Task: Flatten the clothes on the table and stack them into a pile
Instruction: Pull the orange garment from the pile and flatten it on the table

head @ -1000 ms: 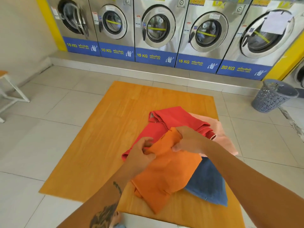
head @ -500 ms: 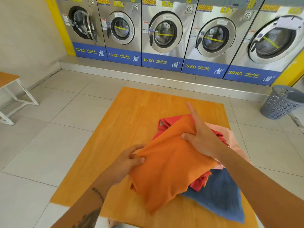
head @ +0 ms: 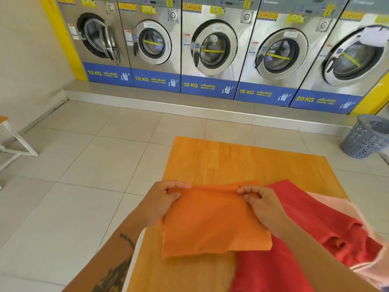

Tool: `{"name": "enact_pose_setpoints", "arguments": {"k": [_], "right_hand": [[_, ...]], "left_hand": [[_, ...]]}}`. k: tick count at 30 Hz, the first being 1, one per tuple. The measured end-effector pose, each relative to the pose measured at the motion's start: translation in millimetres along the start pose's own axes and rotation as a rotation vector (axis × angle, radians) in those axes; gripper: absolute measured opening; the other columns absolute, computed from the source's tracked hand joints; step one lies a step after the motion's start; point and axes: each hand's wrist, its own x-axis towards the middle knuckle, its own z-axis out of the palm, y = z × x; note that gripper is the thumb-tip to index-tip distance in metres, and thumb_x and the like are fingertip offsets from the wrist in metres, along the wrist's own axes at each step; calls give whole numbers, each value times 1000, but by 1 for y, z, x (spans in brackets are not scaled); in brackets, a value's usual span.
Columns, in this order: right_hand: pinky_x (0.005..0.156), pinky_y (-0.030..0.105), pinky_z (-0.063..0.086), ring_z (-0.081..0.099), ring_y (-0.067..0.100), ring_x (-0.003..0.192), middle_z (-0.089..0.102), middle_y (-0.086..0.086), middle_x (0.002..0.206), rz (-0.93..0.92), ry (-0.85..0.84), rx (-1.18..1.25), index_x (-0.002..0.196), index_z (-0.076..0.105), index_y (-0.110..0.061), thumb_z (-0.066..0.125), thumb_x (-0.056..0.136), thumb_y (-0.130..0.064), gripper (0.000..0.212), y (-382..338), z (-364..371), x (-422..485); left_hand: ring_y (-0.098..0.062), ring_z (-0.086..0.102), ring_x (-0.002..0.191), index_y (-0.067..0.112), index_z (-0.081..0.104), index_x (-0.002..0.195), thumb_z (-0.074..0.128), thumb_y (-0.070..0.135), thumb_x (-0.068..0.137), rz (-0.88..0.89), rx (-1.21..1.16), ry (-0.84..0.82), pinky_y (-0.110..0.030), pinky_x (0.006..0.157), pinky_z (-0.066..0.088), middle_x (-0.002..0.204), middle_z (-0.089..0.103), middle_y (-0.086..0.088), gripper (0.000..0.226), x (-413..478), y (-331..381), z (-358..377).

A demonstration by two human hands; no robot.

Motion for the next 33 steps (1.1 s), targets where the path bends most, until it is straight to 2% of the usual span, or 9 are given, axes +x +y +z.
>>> {"name": "enact_pose_setpoints", "arguments": {"k": [4, 8, 11, 14, 15, 17, 19, 24, 33], "right_hand": [[84, 28, 50, 62, 14, 102, 64, -8, 117, 77, 25, -7, 98, 75, -26, 56, 96, -8, 27, -5, 25, 46], [74, 28, 55, 61, 6, 87, 62, -14, 111, 100, 80, -47, 105, 73, -28, 56, 95, -9, 26, -19, 31, 102], [63, 18, 44, 54, -2, 83, 61, -10, 116, 28, 148, -161, 112, 71, -28, 57, 94, -10, 30, -30, 32, 148], [57, 18, 47, 60, 10, 81, 57, 1, 130, 27, 79, -290, 133, 58, -27, 57, 88, -8, 49, -30, 34, 186], [59, 19, 51, 62, 16, 89, 50, 6, 138, 67, 20, -381, 140, 50, -27, 58, 86, -10, 57, -27, 37, 193], [95, 37, 51, 46, 32, 128, 22, 13, 156, 160, -57, -687, 148, 35, -33, 58, 87, -26, 66, -16, 51, 196], [117, 55, 21, 6, 38, 149, -4, 10, 164, 140, -80, -906, 154, 15, -36, 49, 90, -46, 73, 2, 70, 183], [118, 60, 10, -7, 32, 152, -17, 2, 165, 104, -93, -966, 152, -19, -38, 28, 94, -62, 79, 33, 85, 166], [118, 64, 8, -8, 29, 152, -12, -2, 166, 127, -218, -869, 155, -5, -38, 38, 98, -48, 72, 6, 40, 184]], "left_hand": [[-8, 53, 115, 37, 75, 99, 51, 6, 97, 86, 245, 69, -33, 104, 43, 121, 58, 15, 39, 71, -11, -12], [-10, 49, 116, 35, 73, 104, 51, 8, 98, 162, 376, 98, -26, 105, 37, 124, 53, 9, 36, 138, -15, -16], [-7, 48, 112, 30, 73, 110, 49, 9, 99, 278, 449, 99, -10, 93, 37, 127, 49, 8, 34, 185, -6, -19], [-17, 45, 124, 27, 67, 122, 49, 11, 98, 361, 596, 153, -31, 106, 38, 145, 42, 2, 34, 231, -3, -20], [-22, 40, 131, 27, 62, 128, 49, 14, 97, 373, 722, 187, -39, 109, 36, 151, 35, 0, 36, 241, -4, -18], [-28, 28, 139, 29, 56, 132, 49, 20, 94, 405, 937, 247, -49, 112, 28, 157, 27, -2, 40, 247, -10, -8], [-28, 23, 142, 30, 52, 136, 47, 29, 93, 424, 1020, 235, -53, 114, 22, 157, 28, -3, 43, 233, -21, 10], [-26, 5, 151, 36, 22, 154, 21, 57, 94, 329, 1184, 79, -59, 119, 3, 165, 8, -4, 64, 204, -69, 36], [-27, 3, 152, 32, 12, 156, 19, 50, 100, 304, 1216, 59, -57, 120, 6, 166, 5, -5, 60, 232, -43, 35]]}}
